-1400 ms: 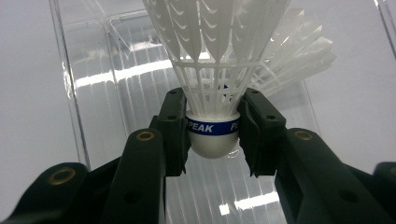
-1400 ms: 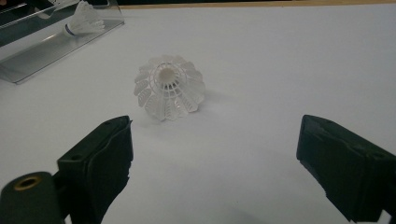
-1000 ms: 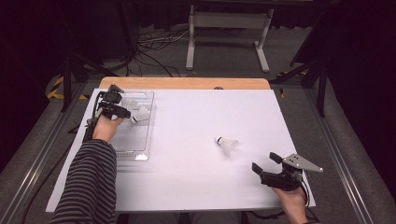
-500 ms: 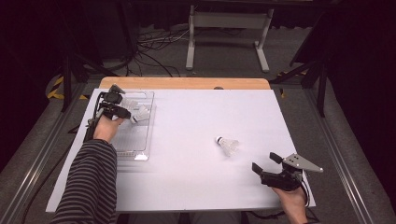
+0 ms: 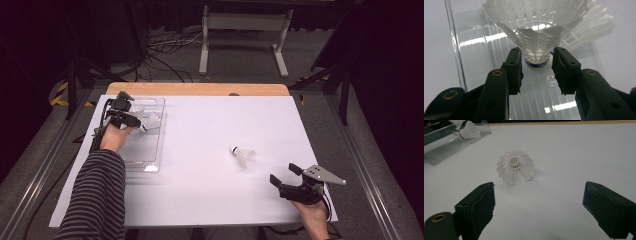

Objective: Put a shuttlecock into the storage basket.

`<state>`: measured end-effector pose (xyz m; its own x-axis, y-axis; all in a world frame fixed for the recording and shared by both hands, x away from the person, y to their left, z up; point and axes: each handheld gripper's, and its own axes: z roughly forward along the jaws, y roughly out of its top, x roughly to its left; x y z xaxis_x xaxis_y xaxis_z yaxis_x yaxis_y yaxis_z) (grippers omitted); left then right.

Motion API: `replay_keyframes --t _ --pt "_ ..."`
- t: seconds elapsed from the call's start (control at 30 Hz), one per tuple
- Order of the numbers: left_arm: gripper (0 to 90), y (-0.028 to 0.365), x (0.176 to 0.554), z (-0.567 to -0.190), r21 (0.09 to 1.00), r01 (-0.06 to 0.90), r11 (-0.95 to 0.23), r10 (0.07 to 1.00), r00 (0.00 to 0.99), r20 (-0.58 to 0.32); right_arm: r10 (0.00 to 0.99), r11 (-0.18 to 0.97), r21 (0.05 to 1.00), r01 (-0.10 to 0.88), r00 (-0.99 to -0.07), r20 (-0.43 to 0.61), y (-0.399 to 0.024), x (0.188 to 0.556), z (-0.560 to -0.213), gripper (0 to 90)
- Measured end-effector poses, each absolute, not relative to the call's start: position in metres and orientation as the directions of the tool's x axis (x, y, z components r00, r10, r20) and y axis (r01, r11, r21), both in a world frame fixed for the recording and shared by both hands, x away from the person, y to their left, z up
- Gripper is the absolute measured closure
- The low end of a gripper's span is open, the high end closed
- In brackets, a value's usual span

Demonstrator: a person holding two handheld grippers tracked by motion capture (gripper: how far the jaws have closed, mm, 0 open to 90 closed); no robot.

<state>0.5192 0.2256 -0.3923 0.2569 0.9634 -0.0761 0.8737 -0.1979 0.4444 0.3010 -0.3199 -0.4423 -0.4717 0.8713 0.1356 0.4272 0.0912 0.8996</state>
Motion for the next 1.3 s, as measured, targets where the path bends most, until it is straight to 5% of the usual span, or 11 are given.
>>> replay_keyframes --t 0.37,1.3 --pt "41.1 0.228 0.513 -0.388 0.478 0.861 -0.176 0.969 0.236 -0.068 0.871 0.091 0.899 0.428 -0.472 0.136 -0.320 0.301 -0.442 11.3" --pt "33.2 0.235 0.467 -0.367 0.628 0.756 -0.183 0.954 0.292 -0.072 0.873 0.081 0.900 0.429 -0.466 0.143 -0.320 0.302 -0.442 11.3"
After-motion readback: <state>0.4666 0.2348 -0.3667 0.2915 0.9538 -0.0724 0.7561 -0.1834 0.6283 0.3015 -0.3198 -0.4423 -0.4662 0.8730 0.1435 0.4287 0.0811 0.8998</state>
